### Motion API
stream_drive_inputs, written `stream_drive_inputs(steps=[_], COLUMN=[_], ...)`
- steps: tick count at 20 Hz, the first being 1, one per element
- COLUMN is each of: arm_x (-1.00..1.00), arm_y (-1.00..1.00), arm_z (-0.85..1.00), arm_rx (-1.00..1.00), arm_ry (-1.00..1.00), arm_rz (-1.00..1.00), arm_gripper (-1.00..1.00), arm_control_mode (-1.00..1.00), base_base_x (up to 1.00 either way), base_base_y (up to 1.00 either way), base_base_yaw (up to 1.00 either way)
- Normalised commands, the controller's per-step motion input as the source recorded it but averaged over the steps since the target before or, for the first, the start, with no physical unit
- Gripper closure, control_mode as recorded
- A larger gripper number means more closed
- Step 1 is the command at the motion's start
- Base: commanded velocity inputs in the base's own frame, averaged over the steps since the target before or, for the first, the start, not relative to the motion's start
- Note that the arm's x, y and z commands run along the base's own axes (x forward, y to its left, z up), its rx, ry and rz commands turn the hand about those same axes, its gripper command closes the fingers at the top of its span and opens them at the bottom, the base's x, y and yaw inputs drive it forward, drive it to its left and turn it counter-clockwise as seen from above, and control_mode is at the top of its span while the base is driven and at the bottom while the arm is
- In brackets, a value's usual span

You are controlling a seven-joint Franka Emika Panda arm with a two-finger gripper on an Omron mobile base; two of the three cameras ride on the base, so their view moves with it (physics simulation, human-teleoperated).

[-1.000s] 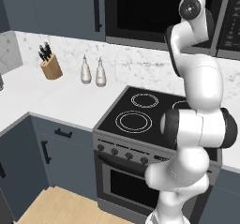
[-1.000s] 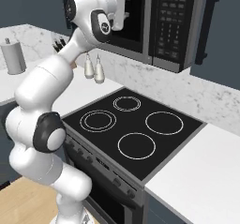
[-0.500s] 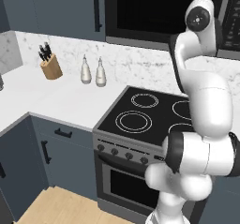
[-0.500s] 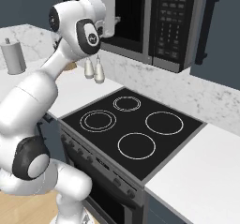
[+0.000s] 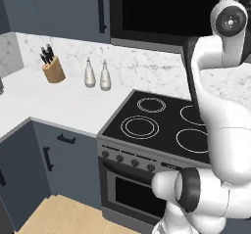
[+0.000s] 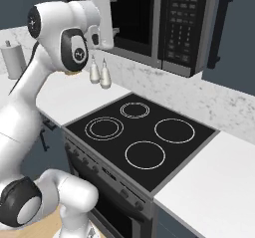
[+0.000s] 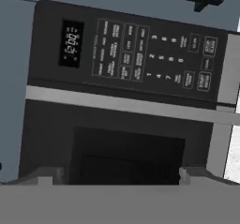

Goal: Pick the corn from the sink and place it in the bowl. Then pick the bowl and place it in the microwave. Then close the microwave door and press the start button.

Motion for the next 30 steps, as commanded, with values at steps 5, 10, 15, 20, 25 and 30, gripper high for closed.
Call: stream_drive_inputs(steps=[5, 10, 15, 20, 25, 30], arm_x=[-0.95, -1.0, -0.84, -0.65, -0.46, 0.05], arm_y=[0.0, -0.02, 0.0, -0.02, -0.03, -0.02], arm_z=[0.0, 0.0, 0.0, 0.0, 0.0, 0.0], arm_rx=[-0.25, -0.27, -0.31, -0.34, -0.38, -0.25], arm_ry=[0.25, 0.09, 0.01, -0.05, -0.07, 0.0], arm_rz=[0.12, 0.09, 0.06, 0.09, 0.09, 0.0], arm_gripper=[1.0, 1.0, 1.0, 1.0, 1.0, 1.0], arm_control_mode=[-1.0, -1.0, -1.0, -1.0, -1.0, -1.0], base_base_x=[0.0, 0.0, 0.0, 0.0, 0.0, 0.0], base_base_y=[0.0, 0.0, 0.0, 0.0, 0.0, 0.0], base_base_yaw=[0.0, 0.0, 0.0, 0.0, 0.0, 0.0])
